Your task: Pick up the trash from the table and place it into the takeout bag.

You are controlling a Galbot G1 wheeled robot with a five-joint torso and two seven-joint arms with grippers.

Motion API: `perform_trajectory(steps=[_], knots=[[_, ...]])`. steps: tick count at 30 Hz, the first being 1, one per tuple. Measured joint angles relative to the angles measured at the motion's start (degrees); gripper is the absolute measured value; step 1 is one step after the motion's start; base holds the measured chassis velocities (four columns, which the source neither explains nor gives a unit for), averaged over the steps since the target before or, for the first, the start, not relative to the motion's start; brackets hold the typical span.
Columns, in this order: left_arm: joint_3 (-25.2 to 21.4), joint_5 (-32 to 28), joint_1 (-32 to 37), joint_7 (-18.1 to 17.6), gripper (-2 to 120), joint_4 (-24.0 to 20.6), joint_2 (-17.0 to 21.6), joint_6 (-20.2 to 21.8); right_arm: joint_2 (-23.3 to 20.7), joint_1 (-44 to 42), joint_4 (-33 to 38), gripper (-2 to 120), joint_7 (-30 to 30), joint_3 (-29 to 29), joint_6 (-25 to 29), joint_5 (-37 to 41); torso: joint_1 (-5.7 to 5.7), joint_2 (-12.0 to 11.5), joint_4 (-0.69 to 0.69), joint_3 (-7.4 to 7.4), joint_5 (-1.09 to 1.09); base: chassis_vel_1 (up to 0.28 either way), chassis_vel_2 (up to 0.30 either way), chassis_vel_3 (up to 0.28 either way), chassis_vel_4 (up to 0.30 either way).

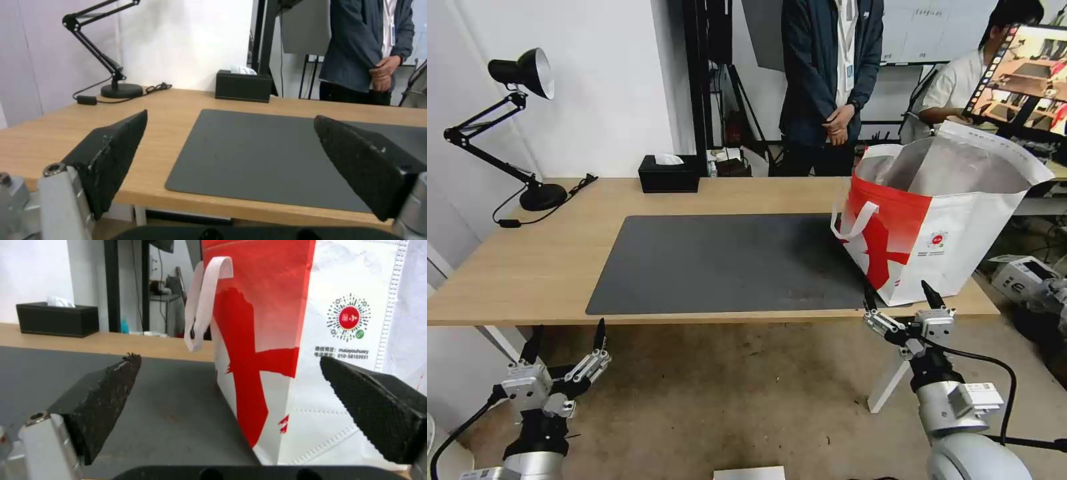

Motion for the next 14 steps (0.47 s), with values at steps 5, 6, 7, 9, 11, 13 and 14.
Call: perform_trajectory(steps=[5, 6, 7, 9, 11, 13, 14], knots=[[0.0, -0.1, -0.1, -0.1, 100, 0.0, 0.0, 0.1, 0.0, 0.0, 0.0, 100, 0.0, 0.0, 0.0, 0.0, 0.0, 0.0, 0.0, 0.0, 0.0, 0.0, 0.0, 0.0, 0.0], [0.0, -0.1, -0.1, -0.1, 100, 0.1, 0.1, 0.1, 0.0, 0.0, 0.0, 100, 0.0, 0.0, 0.0, 0.0, 0.0, 0.0, 0.0, 0.0, 0.0, 0.0, 0.0, 0.0, 0.0], [0.0, -0.1, -0.1, -0.1, 100, 0.1, 0.1, 0.1, 0.0, 0.0, 0.0, 100, 0.0, 0.0, 0.0, 0.0, 0.0, 0.0, 0.0, 0.0, 0.0, 0.0, 0.0, 0.0, 0.0], [0.0, -0.1, -0.2, -0.1, 100, 0.1, 0.1, 0.1, 0.0, 0.0, 0.0, 100, 0.0, 0.0, 0.0, 0.0, 0.0, 0.0, 0.0, 0.0, 0.0, 0.0, 0.0, 0.0, 0.0], [0.1, -0.1, -0.2, -0.1, 100, 0.1, 0.1, 0.2, 0.0, 0.0, 0.0, 100, 0.0, 0.0, 0.0, 0.1, 0.0, 0.0, 0.0, 0.0, 0.0, 0.0, 0.0, 0.0, 0.0], [0.1, -0.1, -0.2, -0.1, 100, 0.1, 0.1, 0.2, 0.0, 0.0, 0.0, 100, 0.0, 0.0, 0.0, 0.1, 0.0, 0.0, 0.0, 0.0, 0.0, 0.0, 0.0, 0.0, 0.0], [0.1, -0.2, -0.2, -0.1, 100, 0.1, 0.1, 0.2, 0.0, 0.0, 0.0, 100, 0.0, 0.0, 0.0, 0.1, 0.0, 0.0, 0.0, 0.0, 0.0, 0.0, 0.0, 0.0, 0.0]])
